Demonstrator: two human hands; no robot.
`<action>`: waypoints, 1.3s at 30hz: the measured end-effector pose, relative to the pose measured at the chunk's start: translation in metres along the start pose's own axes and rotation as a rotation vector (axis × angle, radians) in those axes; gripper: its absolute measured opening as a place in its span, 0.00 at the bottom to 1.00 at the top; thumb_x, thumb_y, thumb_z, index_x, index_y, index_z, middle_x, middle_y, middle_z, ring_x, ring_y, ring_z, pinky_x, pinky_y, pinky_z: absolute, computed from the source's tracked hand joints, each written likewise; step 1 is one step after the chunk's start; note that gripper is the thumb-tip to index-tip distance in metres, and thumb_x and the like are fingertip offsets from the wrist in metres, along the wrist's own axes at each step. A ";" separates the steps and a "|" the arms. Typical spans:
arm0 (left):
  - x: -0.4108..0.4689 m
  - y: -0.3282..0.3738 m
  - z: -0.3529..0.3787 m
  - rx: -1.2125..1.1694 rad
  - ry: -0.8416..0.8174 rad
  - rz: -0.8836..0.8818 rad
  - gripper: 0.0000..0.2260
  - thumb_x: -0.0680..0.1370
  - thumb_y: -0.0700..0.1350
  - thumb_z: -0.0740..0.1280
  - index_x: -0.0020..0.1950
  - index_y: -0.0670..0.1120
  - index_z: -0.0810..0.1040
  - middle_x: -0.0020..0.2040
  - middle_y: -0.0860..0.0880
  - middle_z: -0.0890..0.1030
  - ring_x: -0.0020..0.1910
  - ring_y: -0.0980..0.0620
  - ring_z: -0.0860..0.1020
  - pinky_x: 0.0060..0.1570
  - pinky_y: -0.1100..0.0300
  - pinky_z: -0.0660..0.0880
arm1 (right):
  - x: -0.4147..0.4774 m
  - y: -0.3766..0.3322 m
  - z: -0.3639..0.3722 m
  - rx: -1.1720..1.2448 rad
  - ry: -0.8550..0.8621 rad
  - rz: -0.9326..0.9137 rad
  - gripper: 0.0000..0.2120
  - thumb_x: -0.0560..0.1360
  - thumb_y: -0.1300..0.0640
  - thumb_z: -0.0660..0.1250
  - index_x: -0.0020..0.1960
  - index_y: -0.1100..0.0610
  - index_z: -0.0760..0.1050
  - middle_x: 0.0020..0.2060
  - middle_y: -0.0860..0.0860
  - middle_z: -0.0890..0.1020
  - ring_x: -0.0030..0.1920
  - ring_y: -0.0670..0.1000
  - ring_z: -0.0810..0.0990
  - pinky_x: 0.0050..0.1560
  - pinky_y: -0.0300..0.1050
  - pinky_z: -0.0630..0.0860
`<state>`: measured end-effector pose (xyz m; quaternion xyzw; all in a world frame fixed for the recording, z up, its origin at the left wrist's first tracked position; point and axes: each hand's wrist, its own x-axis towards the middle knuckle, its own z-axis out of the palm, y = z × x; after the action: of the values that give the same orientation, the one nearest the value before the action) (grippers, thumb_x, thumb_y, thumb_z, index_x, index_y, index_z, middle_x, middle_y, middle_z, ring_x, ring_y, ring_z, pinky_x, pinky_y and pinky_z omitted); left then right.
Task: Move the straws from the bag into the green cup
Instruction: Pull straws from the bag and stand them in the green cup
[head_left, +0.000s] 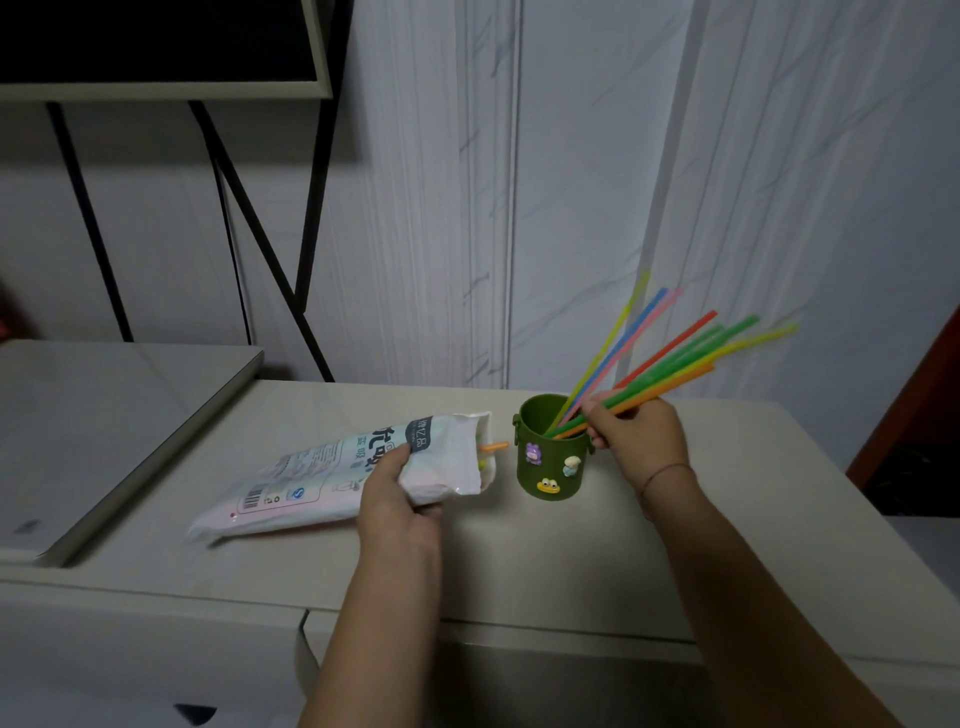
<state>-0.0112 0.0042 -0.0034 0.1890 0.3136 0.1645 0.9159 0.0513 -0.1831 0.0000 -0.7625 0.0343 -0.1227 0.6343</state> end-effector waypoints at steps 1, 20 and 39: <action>0.000 -0.001 0.000 -0.001 0.002 0.000 0.15 0.75 0.34 0.66 0.58 0.48 0.72 0.41 0.50 0.79 0.37 0.54 0.77 0.20 0.66 0.75 | 0.001 0.003 0.003 0.010 -0.011 0.010 0.07 0.72 0.60 0.69 0.48 0.64 0.80 0.31 0.54 0.80 0.33 0.51 0.79 0.43 0.47 0.79; -0.011 -0.020 0.002 0.074 -0.018 -0.051 0.16 0.73 0.33 0.68 0.57 0.47 0.73 0.44 0.49 0.81 0.39 0.52 0.79 0.31 0.60 0.79 | 0.004 0.009 0.002 0.049 0.102 -0.019 0.10 0.76 0.56 0.65 0.37 0.58 0.76 0.28 0.54 0.79 0.27 0.50 0.77 0.36 0.41 0.77; -0.025 -0.035 0.005 0.032 -0.099 -0.066 0.21 0.72 0.32 0.69 0.63 0.46 0.72 0.56 0.45 0.81 0.44 0.50 0.81 0.38 0.48 0.80 | 0.007 0.002 -0.026 0.339 0.160 0.059 0.10 0.77 0.57 0.64 0.53 0.63 0.74 0.31 0.54 0.75 0.23 0.42 0.72 0.22 0.33 0.69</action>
<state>-0.0203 -0.0383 -0.0023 0.2012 0.2764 0.1196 0.9321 0.0521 -0.2098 0.0036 -0.6313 0.0856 -0.1683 0.7522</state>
